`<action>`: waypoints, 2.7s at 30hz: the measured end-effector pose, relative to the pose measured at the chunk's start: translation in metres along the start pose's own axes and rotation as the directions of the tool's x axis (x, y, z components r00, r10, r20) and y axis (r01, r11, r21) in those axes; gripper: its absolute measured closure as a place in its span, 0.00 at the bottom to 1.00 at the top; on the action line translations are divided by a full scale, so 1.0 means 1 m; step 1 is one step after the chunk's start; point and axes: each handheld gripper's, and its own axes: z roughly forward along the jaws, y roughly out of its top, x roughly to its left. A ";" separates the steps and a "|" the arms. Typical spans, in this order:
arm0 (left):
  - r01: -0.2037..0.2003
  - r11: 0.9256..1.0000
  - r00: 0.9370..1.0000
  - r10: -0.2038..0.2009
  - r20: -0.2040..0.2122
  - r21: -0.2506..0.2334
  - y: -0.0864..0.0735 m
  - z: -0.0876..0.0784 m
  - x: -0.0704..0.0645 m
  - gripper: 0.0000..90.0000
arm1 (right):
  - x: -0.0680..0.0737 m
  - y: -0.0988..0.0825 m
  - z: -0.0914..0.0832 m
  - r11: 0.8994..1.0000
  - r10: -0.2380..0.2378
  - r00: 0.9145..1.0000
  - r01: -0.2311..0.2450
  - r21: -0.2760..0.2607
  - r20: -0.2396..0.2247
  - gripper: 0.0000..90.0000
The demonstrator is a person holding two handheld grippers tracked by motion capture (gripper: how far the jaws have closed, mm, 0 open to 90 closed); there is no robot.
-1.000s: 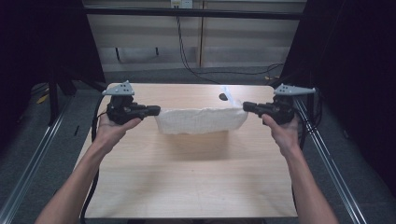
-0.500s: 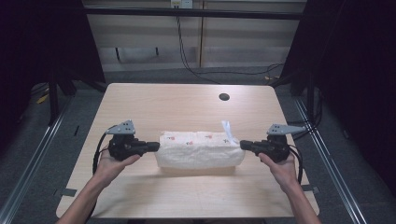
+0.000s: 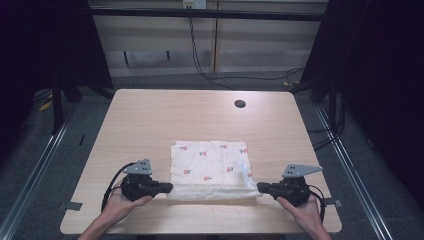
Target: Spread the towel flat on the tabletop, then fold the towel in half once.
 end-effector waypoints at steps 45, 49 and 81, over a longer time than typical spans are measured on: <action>0.064 0.997 0.997 -0.063 -0.048 0.030 0.024 0.045 0.045 0.66 | -0.049 0.033 0.071 0.992 -0.043 0.995 0.032 0.121 0.090 0.67; 0.054 0.998 0.998 -0.053 -0.039 0.032 0.025 0.045 0.042 0.65 | -0.048 0.033 0.079 0.989 -0.061 0.993 0.046 0.142 0.105 0.65; -0.004 0.991 1.000 0.006 -0.010 0.131 0.016 0.048 0.021 0.75 | -0.020 0.012 0.052 0.992 -0.060 0.994 0.049 0.117 0.088 0.78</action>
